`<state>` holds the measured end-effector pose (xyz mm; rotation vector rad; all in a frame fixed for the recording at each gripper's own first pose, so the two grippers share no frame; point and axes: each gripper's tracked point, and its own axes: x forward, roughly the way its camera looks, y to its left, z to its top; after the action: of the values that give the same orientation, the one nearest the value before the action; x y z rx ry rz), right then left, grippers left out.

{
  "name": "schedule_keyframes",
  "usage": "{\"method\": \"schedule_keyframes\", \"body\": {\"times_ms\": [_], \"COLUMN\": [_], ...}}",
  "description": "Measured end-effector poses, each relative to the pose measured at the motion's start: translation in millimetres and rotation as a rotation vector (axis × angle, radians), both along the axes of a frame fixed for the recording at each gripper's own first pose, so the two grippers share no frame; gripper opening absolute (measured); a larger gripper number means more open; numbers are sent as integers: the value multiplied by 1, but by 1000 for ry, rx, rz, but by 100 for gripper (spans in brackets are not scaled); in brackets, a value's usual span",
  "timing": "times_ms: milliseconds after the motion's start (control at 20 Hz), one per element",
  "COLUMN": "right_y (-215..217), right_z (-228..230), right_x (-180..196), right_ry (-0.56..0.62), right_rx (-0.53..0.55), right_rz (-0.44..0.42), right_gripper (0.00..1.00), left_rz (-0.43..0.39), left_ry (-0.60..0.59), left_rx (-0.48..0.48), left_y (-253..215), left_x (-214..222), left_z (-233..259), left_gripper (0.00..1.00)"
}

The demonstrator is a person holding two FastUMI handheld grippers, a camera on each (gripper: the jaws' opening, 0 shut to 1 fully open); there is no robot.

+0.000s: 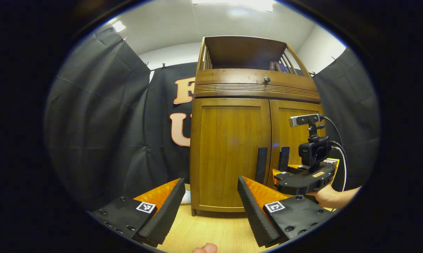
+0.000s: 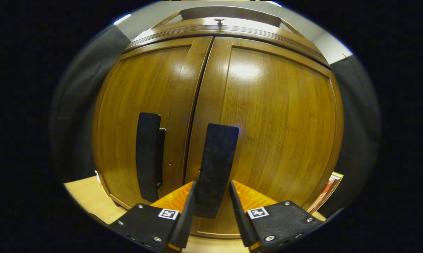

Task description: Open the right door of the double-door shoe cabinet with the right hand, and open the left door with the left hand.

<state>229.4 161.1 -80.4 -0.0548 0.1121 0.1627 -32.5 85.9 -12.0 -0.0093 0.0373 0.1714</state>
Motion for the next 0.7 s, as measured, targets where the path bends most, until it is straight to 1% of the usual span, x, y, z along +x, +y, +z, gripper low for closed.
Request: {"method": "schedule_keyframes", "body": {"times_ms": [50,100,150,200,300,350,400,450,500,550,600,650,700], "right_y": [-2,-4,-1,1,0,0,0,1,1,2,3,3,4], "right_z": [-2,-4,-3,-3,-3,-3,-3,-3,-2,0,0,0,1], "right_x": [-2,-2,-3,-2,-4,-4,-5,-6,-7,-8,-8,-7,-8], "right_ry": [7,22,36,43,42,42,44,49,53,57,59,59,60], "right_rx": [64,120,156,168,150,141,138,144,153,159,161,160,164], "right_rz": [-3,4,12,17,22,25,29,34,42,51,61,71,81], "right_gripper": [46,38,34,33,30,30,30,27,33,33,33,30,33], "left_rz": [4,10,14,17,19,21,24,26,24,22,21,20,18], "left_ry": [0,0,1,2,1,-1,-3,-4,-4,-3,0,4,7], "left_rx": [1,3,5,7,12,16,19,20,17,14,12,11,10], "left_y": [1,3,5,6,7,8,8,7,6,4,2,0,-2], "left_x": [-2,-3,-5,-7,-9,-10,-11,-12,-12,-14,-14,-15,-16], "left_z": [-1,0,0,0,0,2,2,2,1,1,0,-1,-2], "left_gripper": [94,94,94,96,96,94,97,94,97,97,99,97,99]}}
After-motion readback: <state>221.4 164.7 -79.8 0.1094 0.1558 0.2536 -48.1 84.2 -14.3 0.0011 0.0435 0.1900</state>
